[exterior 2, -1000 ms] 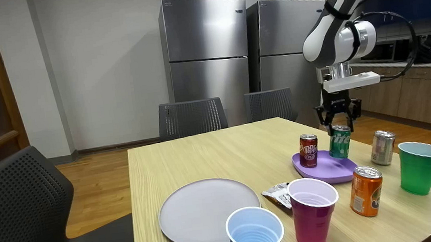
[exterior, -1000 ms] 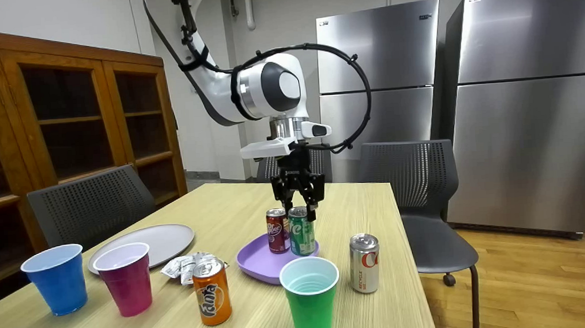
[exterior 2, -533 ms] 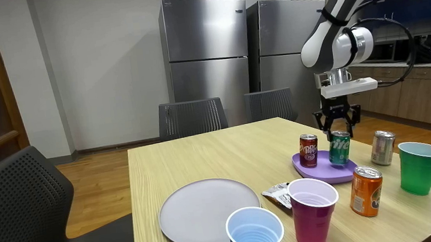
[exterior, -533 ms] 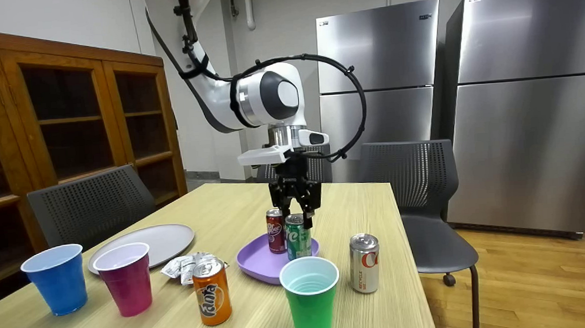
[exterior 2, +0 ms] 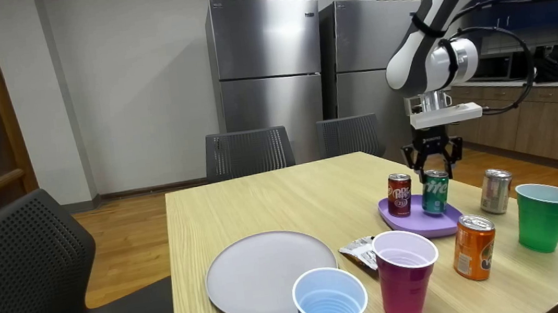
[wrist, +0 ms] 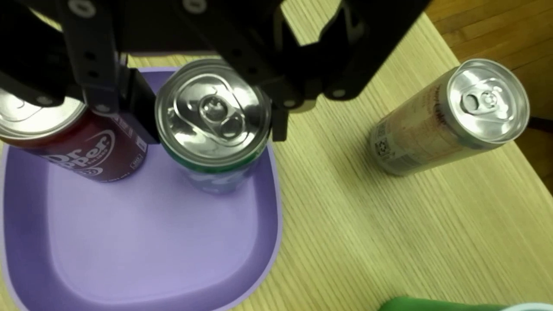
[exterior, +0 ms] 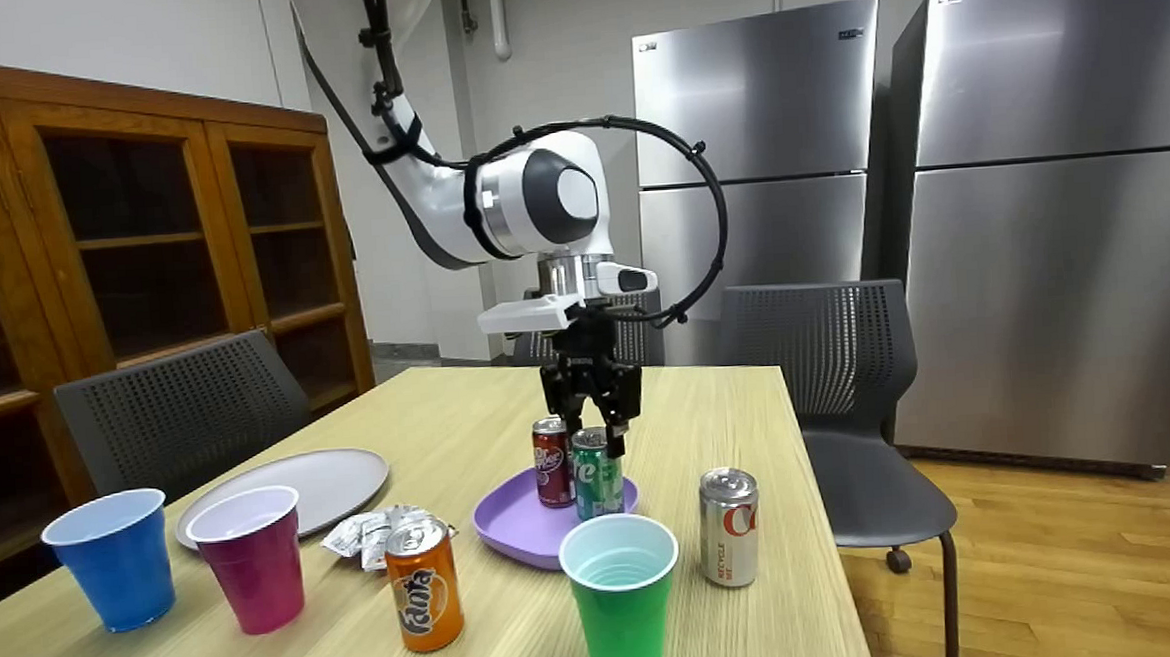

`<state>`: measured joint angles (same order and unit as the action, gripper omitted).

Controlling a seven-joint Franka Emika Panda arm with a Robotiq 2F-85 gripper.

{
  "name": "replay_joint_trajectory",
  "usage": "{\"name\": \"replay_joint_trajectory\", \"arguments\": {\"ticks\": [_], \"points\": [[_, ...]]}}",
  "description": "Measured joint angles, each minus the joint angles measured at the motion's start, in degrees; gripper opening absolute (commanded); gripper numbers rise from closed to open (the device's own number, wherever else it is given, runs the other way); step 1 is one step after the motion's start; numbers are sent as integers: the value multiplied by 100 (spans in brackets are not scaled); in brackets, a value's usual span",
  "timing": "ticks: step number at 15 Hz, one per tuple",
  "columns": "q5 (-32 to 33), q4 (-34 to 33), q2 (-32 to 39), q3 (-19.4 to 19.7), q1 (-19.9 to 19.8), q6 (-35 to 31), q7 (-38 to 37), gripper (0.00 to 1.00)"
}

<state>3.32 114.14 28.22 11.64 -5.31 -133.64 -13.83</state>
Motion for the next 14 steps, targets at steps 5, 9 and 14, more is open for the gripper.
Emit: {"name": "replay_joint_trajectory", "arguments": {"ticks": [5,9,14], "points": [[-43,-189,138,0,0,1,-66,40],[-123,-329,264,1,-2,2,-80,40],[-186,-484,387,6,-10,3,-96,40]]}}
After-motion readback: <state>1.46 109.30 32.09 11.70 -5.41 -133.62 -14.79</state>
